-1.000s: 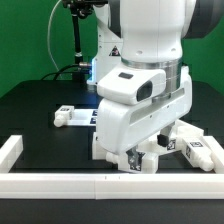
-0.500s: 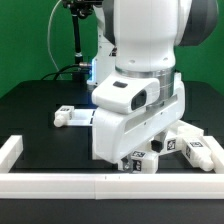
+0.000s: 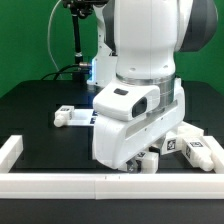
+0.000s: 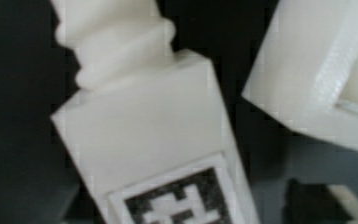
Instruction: Assemble one leg
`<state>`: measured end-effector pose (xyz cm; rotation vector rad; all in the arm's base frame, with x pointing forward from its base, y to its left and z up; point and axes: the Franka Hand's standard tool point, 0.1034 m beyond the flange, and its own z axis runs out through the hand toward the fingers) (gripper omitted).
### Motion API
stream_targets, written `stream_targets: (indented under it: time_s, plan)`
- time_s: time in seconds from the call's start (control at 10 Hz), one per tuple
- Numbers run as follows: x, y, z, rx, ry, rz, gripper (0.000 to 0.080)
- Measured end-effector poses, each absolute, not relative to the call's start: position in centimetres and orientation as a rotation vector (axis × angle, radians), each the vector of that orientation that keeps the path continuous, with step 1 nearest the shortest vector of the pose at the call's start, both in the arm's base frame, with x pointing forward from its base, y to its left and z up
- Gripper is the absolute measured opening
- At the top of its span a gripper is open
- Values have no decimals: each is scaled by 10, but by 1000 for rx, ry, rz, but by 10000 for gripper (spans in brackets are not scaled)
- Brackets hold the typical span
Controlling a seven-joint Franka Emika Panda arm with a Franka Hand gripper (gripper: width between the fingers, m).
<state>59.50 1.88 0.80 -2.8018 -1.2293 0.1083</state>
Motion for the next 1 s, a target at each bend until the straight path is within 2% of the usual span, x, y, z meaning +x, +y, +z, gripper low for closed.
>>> stream_targets:
  time_s: [0.1, 0.2, 0.3, 0.4, 0.8, 0.9, 1.0]
  plan:
    - [595, 19, 8, -2802, -1229, 108, 303]
    - [595, 19, 8, -2802, -1229, 108, 281]
    - [595, 18, 9, -2801, -1232, 109, 281]
    - [596, 10, 19, -2801, -1232, 122, 281]
    - [603, -17, 69, -2856, -1234, 63, 281]
    - [596, -38, 73, -2880, -1219, 41, 281]
    - [581, -62, 68, -2900, -1187, 19, 281]
